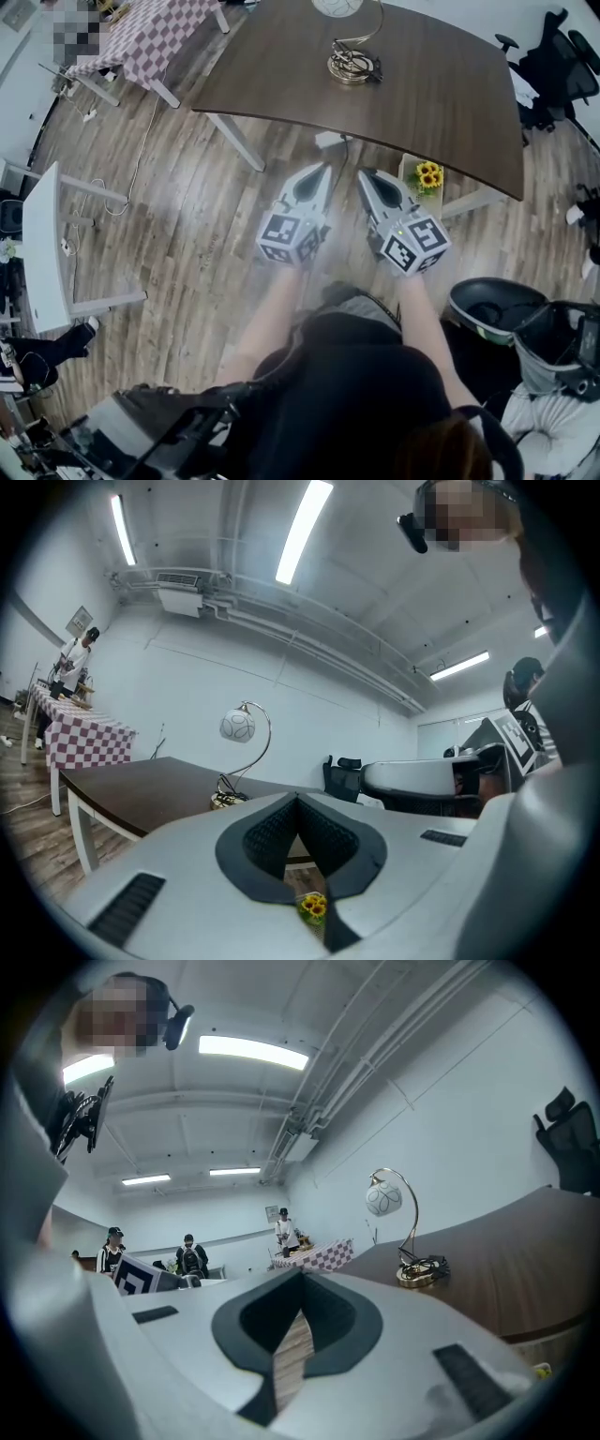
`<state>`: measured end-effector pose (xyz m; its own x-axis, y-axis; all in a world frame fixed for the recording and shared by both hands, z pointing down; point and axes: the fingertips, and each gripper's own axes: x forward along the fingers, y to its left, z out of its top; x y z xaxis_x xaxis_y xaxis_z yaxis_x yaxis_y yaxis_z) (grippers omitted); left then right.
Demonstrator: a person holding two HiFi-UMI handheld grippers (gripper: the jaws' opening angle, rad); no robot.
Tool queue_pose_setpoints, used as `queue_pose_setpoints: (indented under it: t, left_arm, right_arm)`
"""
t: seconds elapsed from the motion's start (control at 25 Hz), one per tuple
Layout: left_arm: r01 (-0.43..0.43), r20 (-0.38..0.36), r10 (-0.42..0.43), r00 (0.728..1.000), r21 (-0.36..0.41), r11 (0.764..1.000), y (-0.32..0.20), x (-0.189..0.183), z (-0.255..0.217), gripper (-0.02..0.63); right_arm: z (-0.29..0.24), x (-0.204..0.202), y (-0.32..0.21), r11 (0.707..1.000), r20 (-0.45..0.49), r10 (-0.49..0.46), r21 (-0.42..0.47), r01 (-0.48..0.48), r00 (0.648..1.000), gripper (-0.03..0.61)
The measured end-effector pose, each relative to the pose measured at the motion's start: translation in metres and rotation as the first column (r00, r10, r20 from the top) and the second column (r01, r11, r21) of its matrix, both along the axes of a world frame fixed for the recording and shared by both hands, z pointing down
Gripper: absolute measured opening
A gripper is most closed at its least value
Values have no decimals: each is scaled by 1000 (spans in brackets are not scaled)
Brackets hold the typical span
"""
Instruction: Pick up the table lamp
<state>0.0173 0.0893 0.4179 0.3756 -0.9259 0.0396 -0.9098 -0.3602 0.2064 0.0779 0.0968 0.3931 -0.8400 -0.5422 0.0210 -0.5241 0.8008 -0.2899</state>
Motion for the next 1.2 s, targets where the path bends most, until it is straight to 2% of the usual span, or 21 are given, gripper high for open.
queue_pose_setpoints:
  t: [0.32, 0.76, 1.04, 1.2]
  left_arm:
    - [42, -9, -42, 999, 8, 999, -40, -9, 5, 0]
    - [65, -5, -65, 998, -3, 998, -67, -27, 15, 0]
    - [-20, -12, 20, 1000, 9, 1000, -116, -27, 15, 0]
    - [-59, -18, 59, 998, 6, 998, -149, -39, 12, 0]
  right_arm:
    - [3, -4, -41, 1000, 13, -31, 1, 31, 999, -2]
    - [8, -21, -67, 999, 23, -47, -11, 47, 999, -2]
    - [12, -31, -110, 1000, 13, 18, -14, -18, 1000, -2]
    - [6, -42, -138, 998, 4, 65, -8, -65, 998, -2]
